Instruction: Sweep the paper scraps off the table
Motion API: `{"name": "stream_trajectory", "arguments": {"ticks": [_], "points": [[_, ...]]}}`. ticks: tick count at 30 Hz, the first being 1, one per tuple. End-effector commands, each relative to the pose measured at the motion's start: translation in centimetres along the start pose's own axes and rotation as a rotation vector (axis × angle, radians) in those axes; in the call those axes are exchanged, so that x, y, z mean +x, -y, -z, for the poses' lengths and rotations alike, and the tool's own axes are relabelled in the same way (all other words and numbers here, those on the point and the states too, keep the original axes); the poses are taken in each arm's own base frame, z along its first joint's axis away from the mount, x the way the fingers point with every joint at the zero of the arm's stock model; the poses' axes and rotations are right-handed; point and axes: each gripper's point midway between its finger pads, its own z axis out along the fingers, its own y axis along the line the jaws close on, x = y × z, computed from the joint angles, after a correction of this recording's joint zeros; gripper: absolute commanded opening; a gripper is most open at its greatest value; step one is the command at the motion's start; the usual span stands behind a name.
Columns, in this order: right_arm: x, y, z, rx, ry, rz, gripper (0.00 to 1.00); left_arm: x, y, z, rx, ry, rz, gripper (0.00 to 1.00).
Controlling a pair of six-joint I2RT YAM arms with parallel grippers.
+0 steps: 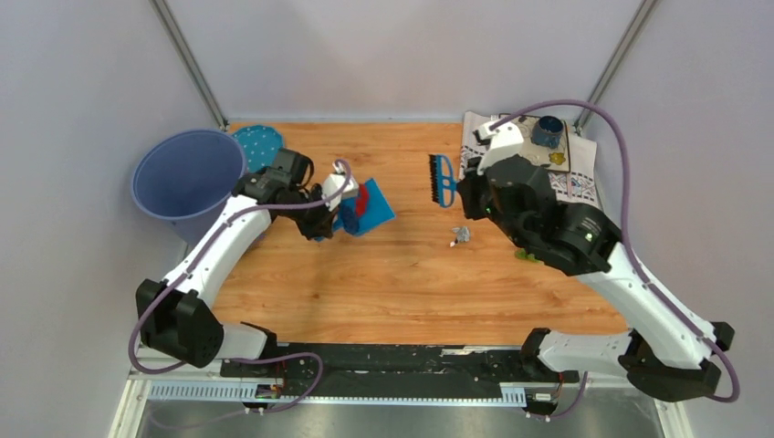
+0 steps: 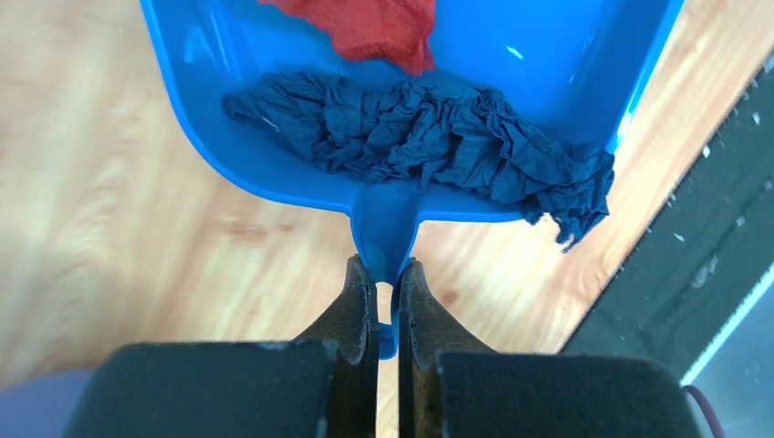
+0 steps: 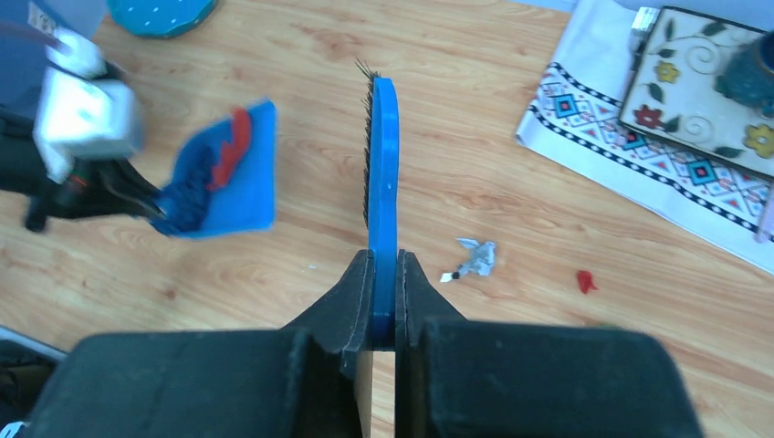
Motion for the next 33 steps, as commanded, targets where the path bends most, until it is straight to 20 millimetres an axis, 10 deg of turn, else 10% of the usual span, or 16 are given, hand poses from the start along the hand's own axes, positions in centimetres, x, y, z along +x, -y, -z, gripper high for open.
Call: {"name": "stream_trajectory", "arguments": {"ticks": [1,15,33], "points": [[0.9,3.2,1.3,0.079,0.017,-0.010,0.00,-3.3,-1.9,5.9,-0.103,0.113,0.037,0.00],[6.4,5.7,1.3,0.131,-0.088,0.010,0.00,-2.1,-10.5,22.5,-0.625,0.063,0.080,0.00],[8.9,5.4,0.1,0.115,-0.161,0.056,0.00,11.6,-16.2,37.9,-1.371,-0.688,0.016,0.00]]}}
